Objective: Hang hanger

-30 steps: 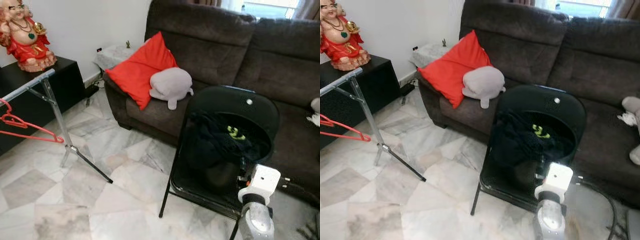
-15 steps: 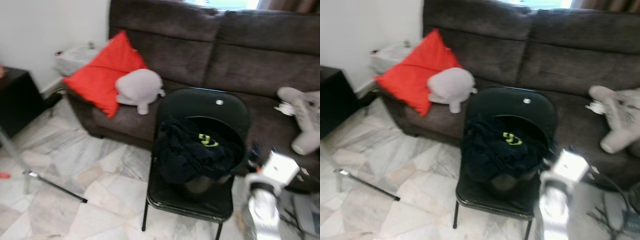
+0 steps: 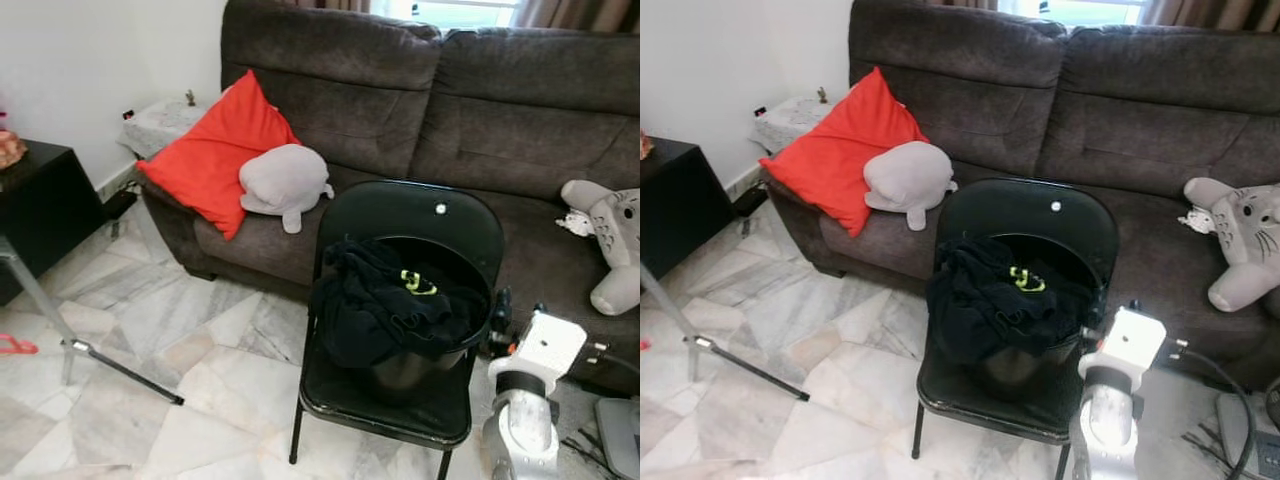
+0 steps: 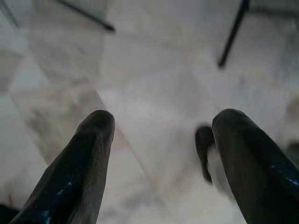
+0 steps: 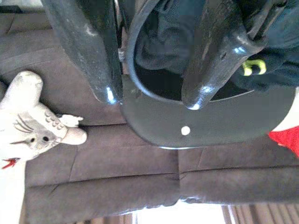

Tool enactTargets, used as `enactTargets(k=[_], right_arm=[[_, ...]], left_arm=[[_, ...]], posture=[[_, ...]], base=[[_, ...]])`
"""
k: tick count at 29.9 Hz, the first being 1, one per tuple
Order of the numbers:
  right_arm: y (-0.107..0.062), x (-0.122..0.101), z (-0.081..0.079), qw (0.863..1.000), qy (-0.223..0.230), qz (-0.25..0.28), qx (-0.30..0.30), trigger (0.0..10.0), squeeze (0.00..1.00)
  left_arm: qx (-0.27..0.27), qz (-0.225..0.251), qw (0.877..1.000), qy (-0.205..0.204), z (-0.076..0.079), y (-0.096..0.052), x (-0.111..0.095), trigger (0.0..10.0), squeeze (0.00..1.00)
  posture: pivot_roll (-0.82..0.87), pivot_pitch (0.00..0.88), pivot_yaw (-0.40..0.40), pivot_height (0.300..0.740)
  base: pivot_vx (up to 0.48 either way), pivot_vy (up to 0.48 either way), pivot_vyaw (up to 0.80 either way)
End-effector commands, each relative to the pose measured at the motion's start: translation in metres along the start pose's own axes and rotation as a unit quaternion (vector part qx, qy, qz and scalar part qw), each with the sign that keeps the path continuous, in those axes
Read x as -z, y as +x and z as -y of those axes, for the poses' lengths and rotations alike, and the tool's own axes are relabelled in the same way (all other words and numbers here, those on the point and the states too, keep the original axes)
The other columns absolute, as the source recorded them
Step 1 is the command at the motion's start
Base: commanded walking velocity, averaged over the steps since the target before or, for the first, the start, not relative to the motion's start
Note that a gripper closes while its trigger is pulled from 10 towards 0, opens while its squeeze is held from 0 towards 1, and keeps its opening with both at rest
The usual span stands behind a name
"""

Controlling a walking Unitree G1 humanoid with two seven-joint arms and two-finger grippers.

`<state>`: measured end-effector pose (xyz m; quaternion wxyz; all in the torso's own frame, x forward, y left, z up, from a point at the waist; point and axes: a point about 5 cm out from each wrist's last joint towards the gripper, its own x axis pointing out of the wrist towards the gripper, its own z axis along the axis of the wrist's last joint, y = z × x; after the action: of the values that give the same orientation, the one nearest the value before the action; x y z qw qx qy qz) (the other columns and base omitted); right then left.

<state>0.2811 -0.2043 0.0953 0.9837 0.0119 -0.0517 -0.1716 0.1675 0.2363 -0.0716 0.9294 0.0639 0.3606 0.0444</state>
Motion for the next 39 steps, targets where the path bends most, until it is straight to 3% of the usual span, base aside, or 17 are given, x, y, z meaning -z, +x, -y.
enactTargets(k=[1,7,10,12,18,39], right_arm=[[-0.001,0.001,-0.002,1.0,-0.004,-0.005,-0.006,10.0,0.0],[0.0,0.0,-0.005,1.0,-0.005,-0.004,-0.013,10.0,0.0],[0.0,0.0,-0.006,1.0,-0.005,-0.004,-0.015,10.0,0.0],[-0.004,0.002,-0.007,1.0,-0.005,-0.008,-0.019,10.0,0.0],[-0.005,0.003,-0.007,1.0,-0.005,-0.01,-0.021,10.0,0.0],[-0.004,0.002,-0.003,1.0,-0.007,-0.013,-0.009,10.0,0.0]], left_arm=[[0.001,0.041,0.999,0.001,-0.005,0.005,-0.019,10.0,0.0],[0.027,0.044,0.999,0.016,-0.001,0.007,-0.024,10.0,0.0],[0.03,0.032,0.999,0.021,0.0,0.006,-0.019,10.0,0.0],[0.027,0.009,0.999,0.023,0.0,-0.001,-0.002,10.0,0.0],[0.033,0.002,0.999,0.024,0.003,-0.005,0.007,10.0,0.0],[0.039,-0.012,0.999,0.018,0.007,-0.005,0.01,10.0,0.0]], posture=[[0.01,0.075,0.021,0.74],[0.0,0.069,0.025,0.74],[0.0,0.066,0.027,0.74],[0.0,0.059,0.029,0.74],[0.0,0.05,0.03,0.74],[0.0,0.078,0.031,0.74]], base=[[0.0,0.0,0.0],[0.0,0.0,0.0],[0.0,0.0,0.0],[0.0,0.0,0.0],[0.0,0.0,0.0],[0.0,0.085,0.0]])
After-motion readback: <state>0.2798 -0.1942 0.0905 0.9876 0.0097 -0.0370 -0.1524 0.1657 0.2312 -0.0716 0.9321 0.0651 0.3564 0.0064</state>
